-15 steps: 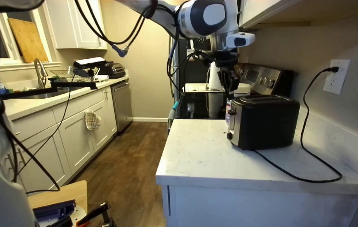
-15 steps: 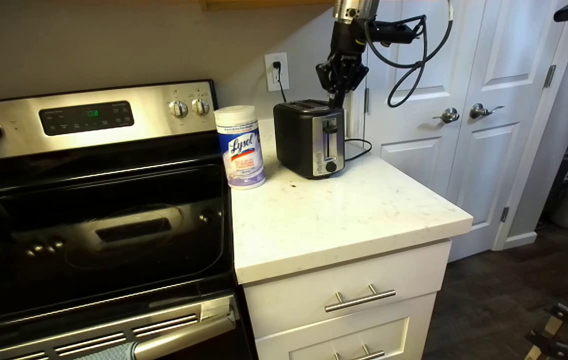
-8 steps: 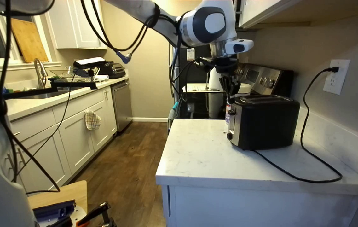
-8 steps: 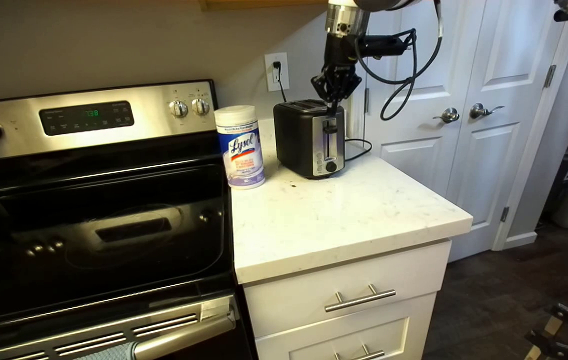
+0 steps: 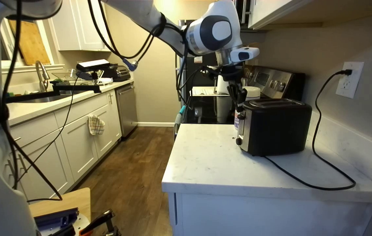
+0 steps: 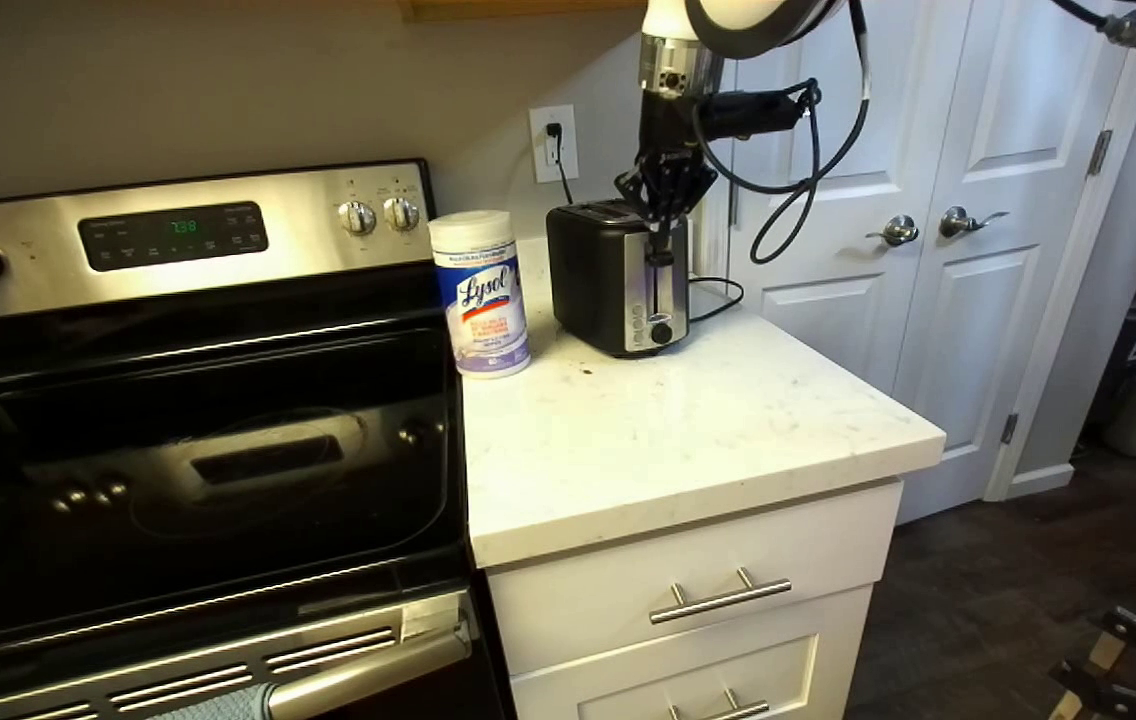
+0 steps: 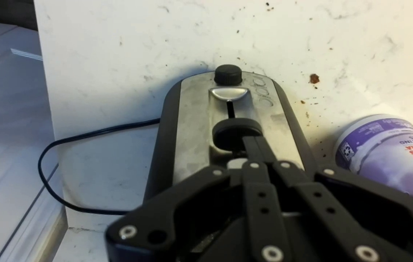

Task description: Push the lever of the toaster down

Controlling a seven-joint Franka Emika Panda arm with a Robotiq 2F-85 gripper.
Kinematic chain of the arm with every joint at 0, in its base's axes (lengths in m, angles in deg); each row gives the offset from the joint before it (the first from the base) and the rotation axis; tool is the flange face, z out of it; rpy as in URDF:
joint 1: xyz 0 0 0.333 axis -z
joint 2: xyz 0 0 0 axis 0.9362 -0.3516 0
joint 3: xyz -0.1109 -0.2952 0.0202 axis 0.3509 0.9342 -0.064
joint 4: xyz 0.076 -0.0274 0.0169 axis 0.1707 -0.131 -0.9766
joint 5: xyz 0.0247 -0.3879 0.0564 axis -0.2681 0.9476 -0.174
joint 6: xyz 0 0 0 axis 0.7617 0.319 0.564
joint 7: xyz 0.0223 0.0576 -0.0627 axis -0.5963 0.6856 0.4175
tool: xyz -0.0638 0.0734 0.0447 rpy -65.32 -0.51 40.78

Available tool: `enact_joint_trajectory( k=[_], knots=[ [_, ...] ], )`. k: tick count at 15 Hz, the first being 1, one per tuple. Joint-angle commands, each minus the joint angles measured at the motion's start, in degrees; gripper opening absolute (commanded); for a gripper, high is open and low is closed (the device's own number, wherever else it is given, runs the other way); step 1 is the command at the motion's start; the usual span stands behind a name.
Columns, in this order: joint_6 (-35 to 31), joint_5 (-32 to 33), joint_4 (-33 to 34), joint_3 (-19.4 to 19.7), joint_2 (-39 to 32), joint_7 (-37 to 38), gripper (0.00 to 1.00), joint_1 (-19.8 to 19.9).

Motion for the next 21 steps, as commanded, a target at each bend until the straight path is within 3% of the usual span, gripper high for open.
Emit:
enact_joint_trajectory(
  k=[1,13,21],
  knots=[
    [-2.91,2.05,-0.9,1.03,-0.77,2.94,0.0,-1.01],
    [-6.77,8.96,-3.84,2.79,-1.52,13.17,0.0,-3.16],
    [-9.01,10.44,-6.58,3.26,-1.73,13.68,0.0,-3.06]
  ],
)
